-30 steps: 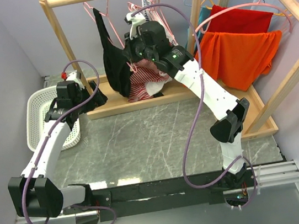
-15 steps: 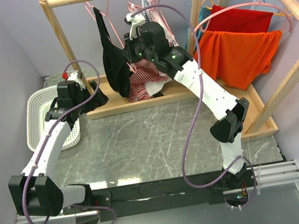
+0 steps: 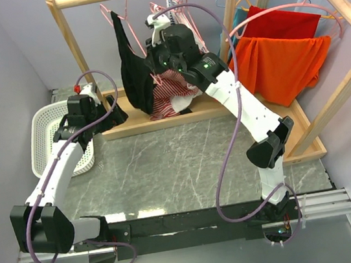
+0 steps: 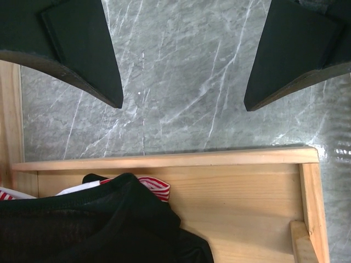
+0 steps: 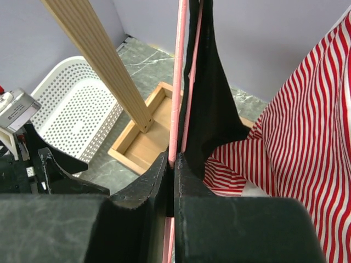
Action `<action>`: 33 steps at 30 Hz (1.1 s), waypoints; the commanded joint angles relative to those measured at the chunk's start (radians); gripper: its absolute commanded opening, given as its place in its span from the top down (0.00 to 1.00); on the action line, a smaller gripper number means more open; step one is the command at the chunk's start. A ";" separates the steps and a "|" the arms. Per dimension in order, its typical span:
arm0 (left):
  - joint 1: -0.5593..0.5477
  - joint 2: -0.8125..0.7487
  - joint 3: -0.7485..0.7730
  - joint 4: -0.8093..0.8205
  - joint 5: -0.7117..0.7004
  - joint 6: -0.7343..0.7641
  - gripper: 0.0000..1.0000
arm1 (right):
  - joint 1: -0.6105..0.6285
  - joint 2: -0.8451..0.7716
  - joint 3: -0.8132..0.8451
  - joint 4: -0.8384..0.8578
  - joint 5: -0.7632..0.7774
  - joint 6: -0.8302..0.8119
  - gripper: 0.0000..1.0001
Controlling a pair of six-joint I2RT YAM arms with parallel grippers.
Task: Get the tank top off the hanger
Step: Pick up the hanger from the clothesline.
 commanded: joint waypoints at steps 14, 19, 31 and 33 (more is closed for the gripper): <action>0.000 0.010 0.012 0.035 0.004 -0.023 0.01 | 0.074 -0.138 0.014 0.158 0.255 -0.127 1.00; 0.000 0.009 0.014 0.029 -0.005 -0.023 0.01 | 0.082 -0.200 -0.061 0.219 0.259 -0.119 1.00; 0.000 -0.005 0.026 0.003 -0.034 -0.017 0.01 | 0.112 -0.325 -0.152 0.129 0.158 -0.092 1.00; 0.000 -0.013 0.041 -0.007 -0.046 -0.011 0.00 | 0.128 -0.403 -0.215 0.122 0.123 -0.064 1.00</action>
